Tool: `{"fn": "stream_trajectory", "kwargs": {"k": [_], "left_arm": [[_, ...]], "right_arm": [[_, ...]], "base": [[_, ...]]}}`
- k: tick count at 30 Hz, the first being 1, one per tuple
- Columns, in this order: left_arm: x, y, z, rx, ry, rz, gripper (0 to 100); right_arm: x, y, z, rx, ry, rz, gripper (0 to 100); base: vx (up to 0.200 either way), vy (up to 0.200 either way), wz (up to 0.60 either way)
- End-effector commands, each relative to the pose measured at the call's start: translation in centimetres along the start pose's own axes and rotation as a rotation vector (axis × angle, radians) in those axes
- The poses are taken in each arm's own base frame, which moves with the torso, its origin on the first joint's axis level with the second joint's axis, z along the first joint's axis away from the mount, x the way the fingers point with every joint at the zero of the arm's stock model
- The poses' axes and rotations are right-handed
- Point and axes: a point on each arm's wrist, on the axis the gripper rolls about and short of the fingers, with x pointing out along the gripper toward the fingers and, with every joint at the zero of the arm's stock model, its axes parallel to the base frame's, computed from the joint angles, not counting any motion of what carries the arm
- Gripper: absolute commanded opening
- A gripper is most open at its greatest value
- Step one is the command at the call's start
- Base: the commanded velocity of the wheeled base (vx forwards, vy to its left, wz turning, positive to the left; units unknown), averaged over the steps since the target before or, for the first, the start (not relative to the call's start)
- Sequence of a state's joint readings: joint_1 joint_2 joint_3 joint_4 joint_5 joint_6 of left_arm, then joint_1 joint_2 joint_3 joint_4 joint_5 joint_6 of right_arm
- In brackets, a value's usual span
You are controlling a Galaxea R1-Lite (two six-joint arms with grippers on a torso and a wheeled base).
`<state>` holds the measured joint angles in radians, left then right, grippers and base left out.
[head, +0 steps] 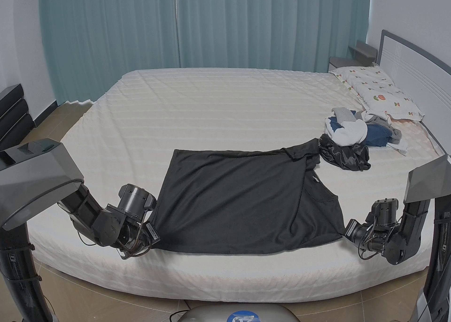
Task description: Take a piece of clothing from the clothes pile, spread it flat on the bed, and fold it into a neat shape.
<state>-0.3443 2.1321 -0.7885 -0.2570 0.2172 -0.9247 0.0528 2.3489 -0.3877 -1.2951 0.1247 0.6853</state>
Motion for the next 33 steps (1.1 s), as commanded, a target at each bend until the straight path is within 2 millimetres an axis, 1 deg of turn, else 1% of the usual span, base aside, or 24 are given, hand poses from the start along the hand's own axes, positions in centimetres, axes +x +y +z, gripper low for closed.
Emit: {"fn": "stream_trajectory", "kwargs": {"k": [1, 3, 4, 5, 7, 8, 9, 11, 13, 17, 20, 26, 30, 33], "left_arm": [[-0.2, -0.1, 0.1, -0.003, -0.006, -0.007, 0], [-0.3, -0.1, 0.2, -0.003, -0.006, -0.007, 0], [-0.3, -0.1, 0.2, -0.003, -0.006, -0.007, 0], [-0.5, -0.1, 0.3, -0.004, -0.010, -0.011, 0], [-1.0, -0.1, 0.5, -0.009, -0.020, -0.022, 0], [-1.0, -0.1, 0.5, -0.009, -0.022, -0.025, 0], [-1.5, -0.1, 0.7, -0.013, -0.028, -0.032, 0], [-2.1, -0.1, 0.9, -0.015, -0.037, -0.044, 0], [-2.7, -0.1, 1.1, -0.017, -0.042, -0.048, 0], [-4.2, 0.1, 1.3, -0.013, -0.029, -0.035, 0], [-5.2, 0.2, 1.5, -0.001, -0.032, -0.038, 0], [-5.9, 0.8, 1.3, 0.047, -0.012, -0.009, 0], [-6.7, 1.1, 1.1, 0.071, 0.010, 0.013, 0], [-7.1, 1.4, 1.1, 0.092, 0.023, 0.030, 0]], "right_arm": [[-0.9, 0.1, -0.2, -0.013, 0.007, -0.003, 0], [-1.8, 0.2, 0.1, -0.021, -0.005, 0.000, 0], [-1.8, 0.2, 0.1, -0.021, -0.005, 0.000, 0], [-2.9, 0.6, 0.5, -0.033, -0.021, 0.010, 0], [-4.0, 0.9, 1.0, -0.053, -0.036, 0.023, 0], [-4.1, 0.9, 1.0, -0.058, -0.038, 0.026, 0], [-5.0, 1.0, 0.9, -0.084, -0.039, 0.027, 0], [-5.7, 1.0, 0.8, -0.137, -0.038, 0.023, 0], [-6.4, 0.9, 0.9, -0.176, -0.049, 0.022, 0], [-7.4, 1.3, 1.8, -0.193, -0.096, 0.035, 0], [-8.5, 1.6, 2.0, -0.211, -0.087, 0.027, 0], [-10.6, 2.2, 3.1, -0.241, -0.087, 0.008, 0], [-11.6, 1.6, 3.4, -0.284, -0.071, -0.035, 0], [-11.9, 1.3, 3.6, -0.302, -0.053, -0.053, 0]], "base": [[0.000, 0.000, 0.00], [0.000, 0.000, 0.00], [0.000, 0.000, 0.00], [0.000, 0.000, 0.00], [0.000, 0.000, 0.00], [0.000, 0.000, 0.00], [0.000, 0.000, 0.00], [0.000, 0.000, 0.00], [0.000, 0.000, 0.00], [0.000, 0.000, 0.00], [0.000, 0.000, 0.00], [0.000, 0.000, 0.00], [0.000, 0.000, 0.00], [0.000, 0.000, 0.00]]}}
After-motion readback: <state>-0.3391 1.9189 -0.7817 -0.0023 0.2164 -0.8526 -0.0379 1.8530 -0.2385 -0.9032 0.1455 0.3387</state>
